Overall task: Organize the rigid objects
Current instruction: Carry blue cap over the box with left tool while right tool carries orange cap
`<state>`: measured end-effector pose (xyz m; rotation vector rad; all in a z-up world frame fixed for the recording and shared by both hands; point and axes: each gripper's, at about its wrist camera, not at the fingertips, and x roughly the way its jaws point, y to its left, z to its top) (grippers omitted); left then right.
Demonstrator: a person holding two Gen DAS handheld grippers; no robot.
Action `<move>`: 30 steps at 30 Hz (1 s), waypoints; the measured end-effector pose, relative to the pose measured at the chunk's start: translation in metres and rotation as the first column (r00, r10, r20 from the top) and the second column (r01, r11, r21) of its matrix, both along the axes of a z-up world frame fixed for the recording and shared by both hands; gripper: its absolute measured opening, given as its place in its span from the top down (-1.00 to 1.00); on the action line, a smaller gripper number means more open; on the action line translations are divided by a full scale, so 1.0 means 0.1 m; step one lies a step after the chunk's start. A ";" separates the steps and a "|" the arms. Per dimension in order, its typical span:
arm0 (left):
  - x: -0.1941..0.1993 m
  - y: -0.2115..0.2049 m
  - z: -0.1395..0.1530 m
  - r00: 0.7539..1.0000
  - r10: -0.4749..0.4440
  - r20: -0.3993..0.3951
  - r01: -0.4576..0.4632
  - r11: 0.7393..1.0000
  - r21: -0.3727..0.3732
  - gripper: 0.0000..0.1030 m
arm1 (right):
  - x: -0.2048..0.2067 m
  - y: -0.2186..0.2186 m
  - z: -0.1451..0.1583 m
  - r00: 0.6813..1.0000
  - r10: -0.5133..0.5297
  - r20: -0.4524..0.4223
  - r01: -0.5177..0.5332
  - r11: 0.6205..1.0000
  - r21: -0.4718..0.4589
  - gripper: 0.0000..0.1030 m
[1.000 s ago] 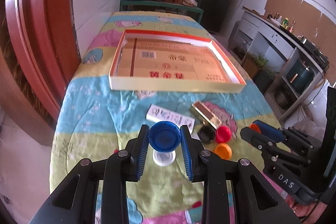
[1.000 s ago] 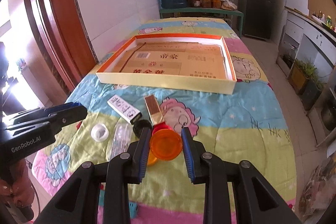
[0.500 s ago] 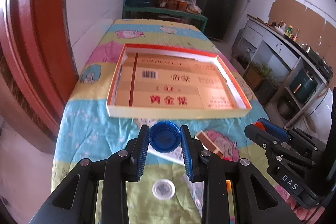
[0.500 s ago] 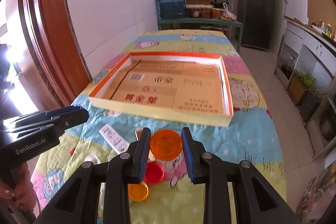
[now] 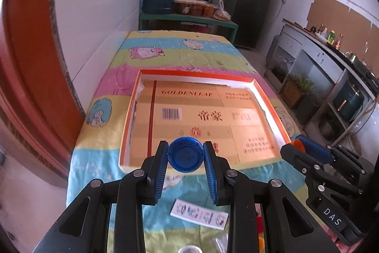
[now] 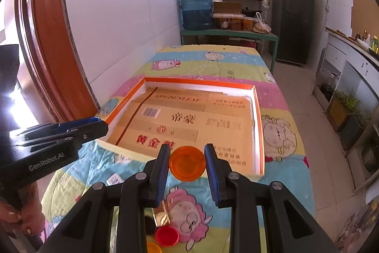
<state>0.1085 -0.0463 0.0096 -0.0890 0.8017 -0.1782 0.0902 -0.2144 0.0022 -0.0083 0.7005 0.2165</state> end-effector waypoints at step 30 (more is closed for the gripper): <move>0.67 -0.01 -0.56 0.994 0.025 -0.106 -0.022 0.999 0.031 0.41 | 0.83 -0.01 -0.53 0.989 -0.002 -0.145 0.001 1.000 -0.010 0.41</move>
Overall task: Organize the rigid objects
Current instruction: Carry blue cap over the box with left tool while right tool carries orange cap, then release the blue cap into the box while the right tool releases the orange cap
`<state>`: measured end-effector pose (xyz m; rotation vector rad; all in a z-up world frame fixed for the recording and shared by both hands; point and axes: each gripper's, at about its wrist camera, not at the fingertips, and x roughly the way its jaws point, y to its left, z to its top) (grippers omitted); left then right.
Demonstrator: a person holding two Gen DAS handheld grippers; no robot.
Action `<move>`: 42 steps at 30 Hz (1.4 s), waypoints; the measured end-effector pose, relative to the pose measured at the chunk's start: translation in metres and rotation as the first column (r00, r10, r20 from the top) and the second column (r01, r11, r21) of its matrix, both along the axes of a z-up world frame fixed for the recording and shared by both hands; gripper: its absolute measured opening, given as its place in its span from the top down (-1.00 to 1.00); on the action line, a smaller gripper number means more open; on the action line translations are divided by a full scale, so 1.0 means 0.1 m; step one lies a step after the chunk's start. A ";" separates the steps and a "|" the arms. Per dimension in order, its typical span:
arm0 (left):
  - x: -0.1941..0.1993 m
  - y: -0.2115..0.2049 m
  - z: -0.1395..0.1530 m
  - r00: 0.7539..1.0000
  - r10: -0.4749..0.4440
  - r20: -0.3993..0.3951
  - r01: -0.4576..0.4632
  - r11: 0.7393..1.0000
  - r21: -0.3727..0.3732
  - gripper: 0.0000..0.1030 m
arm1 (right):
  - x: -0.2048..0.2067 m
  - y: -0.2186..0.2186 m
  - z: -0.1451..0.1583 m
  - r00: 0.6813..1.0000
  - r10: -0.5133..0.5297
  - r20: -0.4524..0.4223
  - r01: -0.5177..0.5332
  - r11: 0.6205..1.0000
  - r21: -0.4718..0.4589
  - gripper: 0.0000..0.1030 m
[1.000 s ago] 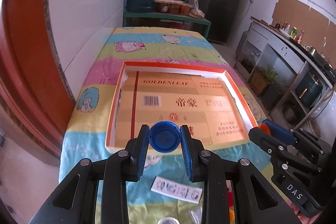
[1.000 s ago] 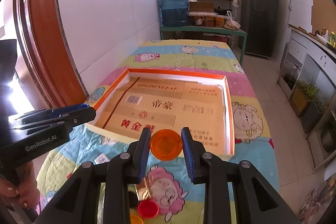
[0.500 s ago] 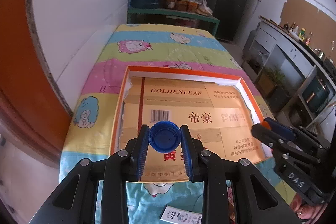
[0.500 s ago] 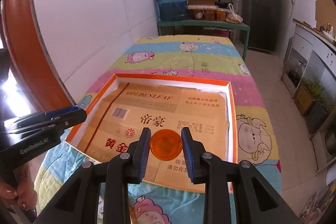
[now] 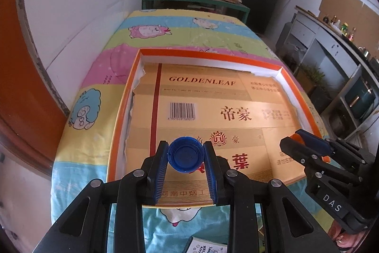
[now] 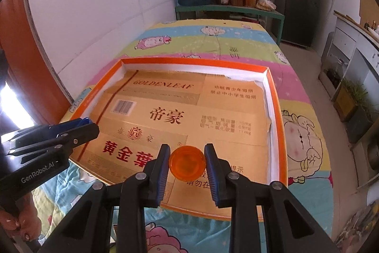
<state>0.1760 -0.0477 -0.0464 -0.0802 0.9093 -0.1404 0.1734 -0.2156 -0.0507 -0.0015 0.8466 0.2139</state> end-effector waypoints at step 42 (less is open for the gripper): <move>-0.03 -0.13 -0.25 0.998 -0.058 0.003 0.058 0.998 0.030 0.09 | -0.01 -0.06 -0.20 0.999 -0.034 -0.029 0.033 0.999 -0.012 0.40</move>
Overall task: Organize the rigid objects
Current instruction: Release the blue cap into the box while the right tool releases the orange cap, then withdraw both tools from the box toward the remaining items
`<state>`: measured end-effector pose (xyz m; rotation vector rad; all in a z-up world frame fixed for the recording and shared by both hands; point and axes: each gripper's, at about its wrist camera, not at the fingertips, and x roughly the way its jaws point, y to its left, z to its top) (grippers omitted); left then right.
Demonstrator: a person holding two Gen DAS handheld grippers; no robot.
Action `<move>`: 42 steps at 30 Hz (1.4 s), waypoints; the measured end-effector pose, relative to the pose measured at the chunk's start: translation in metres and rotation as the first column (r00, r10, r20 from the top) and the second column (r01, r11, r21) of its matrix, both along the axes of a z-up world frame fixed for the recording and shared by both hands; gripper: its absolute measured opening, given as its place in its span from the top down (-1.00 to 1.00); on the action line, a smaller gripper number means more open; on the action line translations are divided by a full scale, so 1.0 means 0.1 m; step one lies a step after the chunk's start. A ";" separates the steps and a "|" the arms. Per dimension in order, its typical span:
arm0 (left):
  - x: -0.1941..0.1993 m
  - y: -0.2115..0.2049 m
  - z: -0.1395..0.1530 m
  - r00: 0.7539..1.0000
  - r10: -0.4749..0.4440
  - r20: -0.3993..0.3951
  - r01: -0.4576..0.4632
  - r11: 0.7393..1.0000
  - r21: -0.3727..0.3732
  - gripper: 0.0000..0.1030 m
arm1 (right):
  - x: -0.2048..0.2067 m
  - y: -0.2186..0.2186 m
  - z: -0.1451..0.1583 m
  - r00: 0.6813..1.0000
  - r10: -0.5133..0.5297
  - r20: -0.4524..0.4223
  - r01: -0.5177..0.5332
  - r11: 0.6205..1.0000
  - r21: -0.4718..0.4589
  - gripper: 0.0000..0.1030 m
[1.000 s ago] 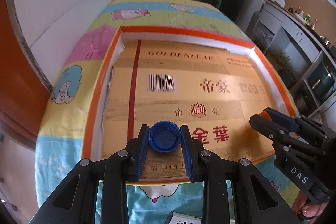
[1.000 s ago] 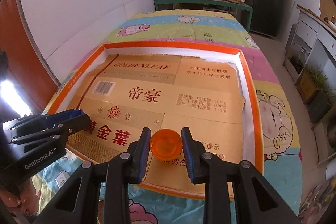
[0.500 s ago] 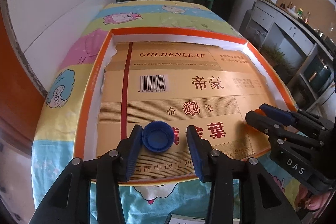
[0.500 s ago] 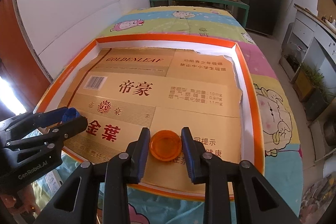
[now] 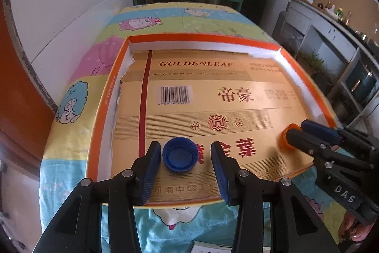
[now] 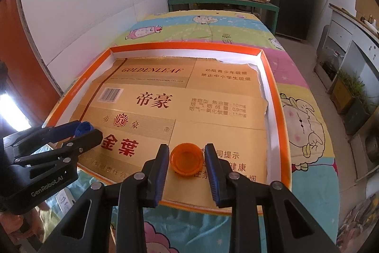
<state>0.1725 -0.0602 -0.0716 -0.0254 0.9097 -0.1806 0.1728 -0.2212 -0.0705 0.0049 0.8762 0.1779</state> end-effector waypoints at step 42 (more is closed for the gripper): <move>-1.31 0.37 0.78 0.985 0.052 0.163 -0.042 0.997 -0.064 -0.03 | -1.11 0.12 0.49 0.988 0.100 0.115 -0.104 0.994 0.025 0.40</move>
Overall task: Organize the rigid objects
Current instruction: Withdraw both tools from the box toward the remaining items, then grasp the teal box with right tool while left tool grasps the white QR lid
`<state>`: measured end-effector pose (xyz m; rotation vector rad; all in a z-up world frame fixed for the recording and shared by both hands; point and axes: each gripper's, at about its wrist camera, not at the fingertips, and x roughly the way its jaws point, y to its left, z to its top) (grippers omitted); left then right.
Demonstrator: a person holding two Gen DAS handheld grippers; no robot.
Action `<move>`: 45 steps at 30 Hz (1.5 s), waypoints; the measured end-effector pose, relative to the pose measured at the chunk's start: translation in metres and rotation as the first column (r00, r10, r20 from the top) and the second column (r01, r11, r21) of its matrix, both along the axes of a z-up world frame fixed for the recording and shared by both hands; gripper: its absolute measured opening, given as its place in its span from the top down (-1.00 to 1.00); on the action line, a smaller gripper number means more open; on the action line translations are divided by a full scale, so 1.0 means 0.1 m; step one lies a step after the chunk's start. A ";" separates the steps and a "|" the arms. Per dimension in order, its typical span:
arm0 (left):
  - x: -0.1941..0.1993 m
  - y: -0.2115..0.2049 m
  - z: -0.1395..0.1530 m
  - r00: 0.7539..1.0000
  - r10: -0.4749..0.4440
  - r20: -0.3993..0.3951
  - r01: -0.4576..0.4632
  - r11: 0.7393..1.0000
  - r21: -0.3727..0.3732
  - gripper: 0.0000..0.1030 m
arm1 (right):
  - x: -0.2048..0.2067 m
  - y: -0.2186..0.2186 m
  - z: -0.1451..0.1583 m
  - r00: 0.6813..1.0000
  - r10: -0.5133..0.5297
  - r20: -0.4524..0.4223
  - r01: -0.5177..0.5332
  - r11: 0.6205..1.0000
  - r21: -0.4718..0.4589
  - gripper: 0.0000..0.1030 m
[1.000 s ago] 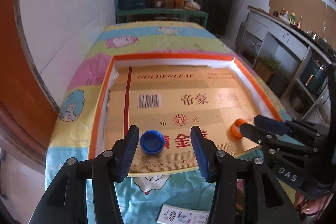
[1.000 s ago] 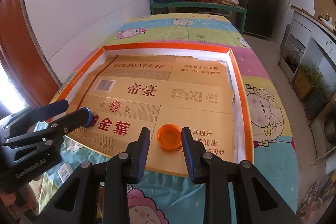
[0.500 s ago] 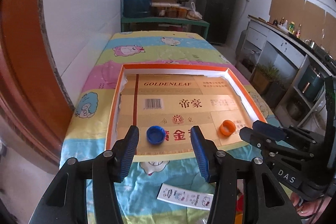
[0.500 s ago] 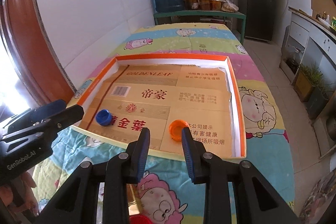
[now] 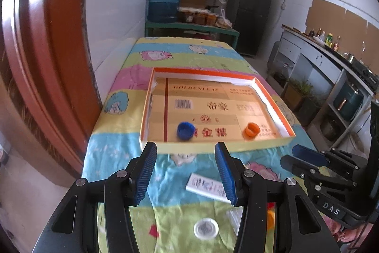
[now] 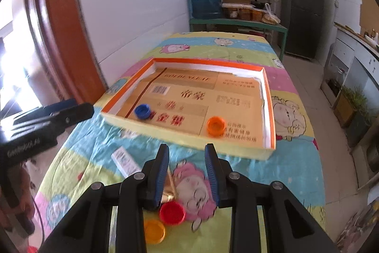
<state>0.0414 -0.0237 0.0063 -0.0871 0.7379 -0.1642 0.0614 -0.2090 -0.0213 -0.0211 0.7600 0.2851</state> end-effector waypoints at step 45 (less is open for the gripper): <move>-0.54 0.04 -0.49 0.992 -0.093 -0.083 0.093 0.996 -0.007 -0.03 | -1.10 0.69 -0.69 0.755 0.606 -0.251 -0.648 0.747 -0.144 0.52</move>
